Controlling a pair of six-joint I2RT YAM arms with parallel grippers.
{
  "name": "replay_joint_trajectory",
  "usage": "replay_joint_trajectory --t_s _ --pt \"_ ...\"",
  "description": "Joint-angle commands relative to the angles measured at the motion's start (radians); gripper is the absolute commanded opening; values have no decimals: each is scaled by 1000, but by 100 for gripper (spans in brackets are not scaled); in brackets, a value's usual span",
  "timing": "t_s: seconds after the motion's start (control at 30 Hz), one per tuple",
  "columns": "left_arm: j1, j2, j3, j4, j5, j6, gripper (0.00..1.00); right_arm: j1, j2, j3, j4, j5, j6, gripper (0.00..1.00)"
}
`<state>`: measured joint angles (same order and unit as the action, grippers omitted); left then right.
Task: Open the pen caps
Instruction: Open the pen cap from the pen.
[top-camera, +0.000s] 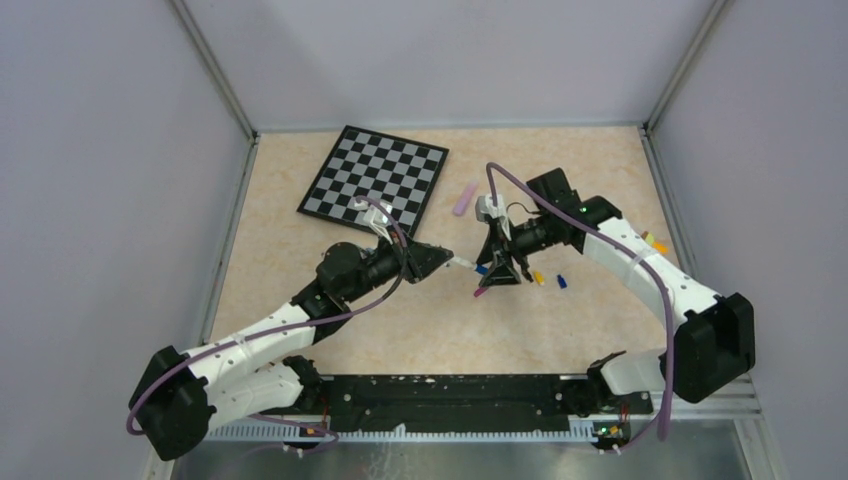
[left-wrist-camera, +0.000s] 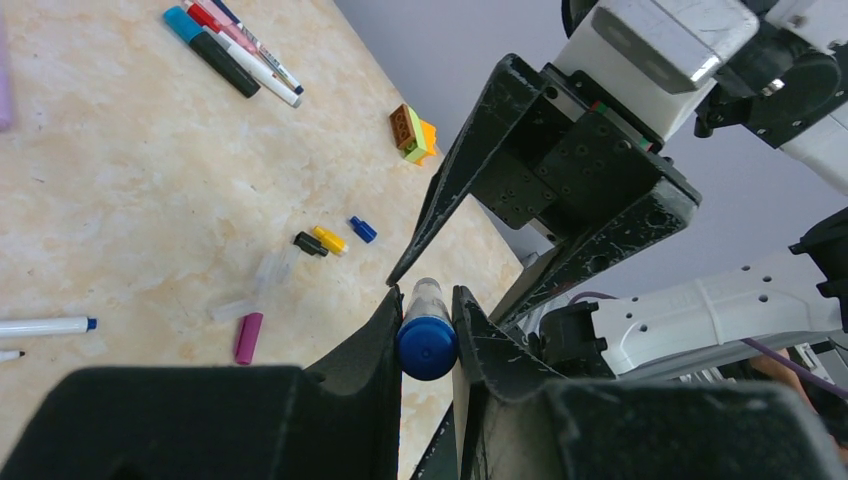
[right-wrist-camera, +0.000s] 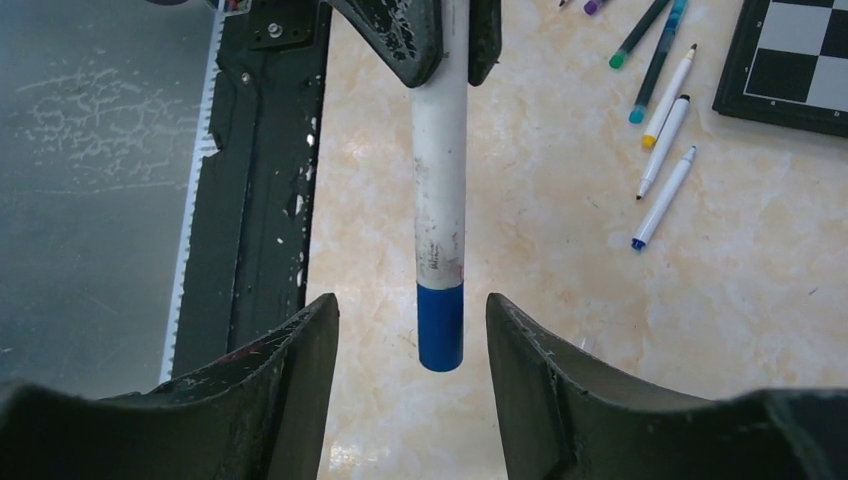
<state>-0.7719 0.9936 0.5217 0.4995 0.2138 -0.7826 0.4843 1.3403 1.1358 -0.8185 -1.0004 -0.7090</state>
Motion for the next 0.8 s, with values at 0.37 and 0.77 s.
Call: replay_joint_trajectory --t_s 0.37,0.77 --pt "6 5 21 98 24 -10 0 29 25 -10 48 6 32 27" --pt "6 3 24 105 24 -10 0 34 21 -5 27 -41 13 27"
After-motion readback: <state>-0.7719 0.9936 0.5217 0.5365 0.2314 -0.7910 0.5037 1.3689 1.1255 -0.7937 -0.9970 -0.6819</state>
